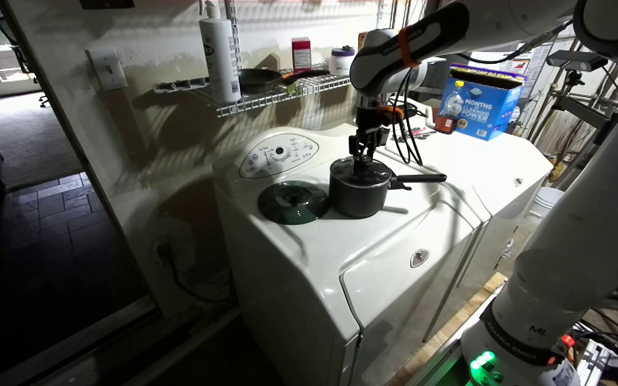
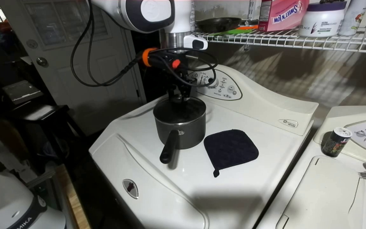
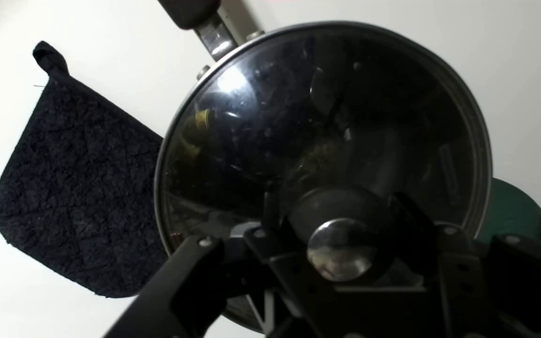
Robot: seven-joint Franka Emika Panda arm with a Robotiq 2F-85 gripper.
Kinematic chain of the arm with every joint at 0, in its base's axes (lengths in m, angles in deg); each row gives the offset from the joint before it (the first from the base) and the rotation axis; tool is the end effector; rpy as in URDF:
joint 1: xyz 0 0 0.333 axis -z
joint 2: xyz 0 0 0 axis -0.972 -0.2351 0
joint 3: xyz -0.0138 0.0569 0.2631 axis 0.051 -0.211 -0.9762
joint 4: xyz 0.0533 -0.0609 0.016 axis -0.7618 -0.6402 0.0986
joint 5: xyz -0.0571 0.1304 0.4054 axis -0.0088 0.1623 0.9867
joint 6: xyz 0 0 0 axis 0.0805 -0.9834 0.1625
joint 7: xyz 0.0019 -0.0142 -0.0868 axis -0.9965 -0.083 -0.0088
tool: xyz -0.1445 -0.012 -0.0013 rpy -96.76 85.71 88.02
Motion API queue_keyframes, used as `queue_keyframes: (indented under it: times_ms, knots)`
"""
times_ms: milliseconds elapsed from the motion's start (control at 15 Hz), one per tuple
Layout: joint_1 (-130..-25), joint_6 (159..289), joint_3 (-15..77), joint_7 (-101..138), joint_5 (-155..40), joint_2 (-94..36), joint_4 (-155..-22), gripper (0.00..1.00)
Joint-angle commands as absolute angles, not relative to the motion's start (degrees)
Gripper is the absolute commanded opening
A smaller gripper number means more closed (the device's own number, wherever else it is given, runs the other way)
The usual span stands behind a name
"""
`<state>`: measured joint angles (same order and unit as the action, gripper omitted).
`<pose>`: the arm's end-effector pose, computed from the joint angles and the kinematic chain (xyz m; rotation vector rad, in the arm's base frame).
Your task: Pick up the clear oven pot lid and put it on the black oven mat
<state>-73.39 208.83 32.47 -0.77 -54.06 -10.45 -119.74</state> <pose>0.5528 -0.0820 0.3083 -3.1249 -0.1586 0.0464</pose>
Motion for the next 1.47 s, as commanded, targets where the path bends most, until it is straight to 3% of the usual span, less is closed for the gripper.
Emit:
queue_keyframes:
  times_ms: [0,733,1400]
  knots:
    - [-73.19,208.0,31.95,-1.14,-53.82,-8.6,-119.51,0.34]
    - [-73.32,204.16,32.01,-0.88,-53.35,-4.93,-115.75,0.34]
    - [-68.92,203.58,37.39,1.01,-48.32,-11.81,-101.55,0.34]
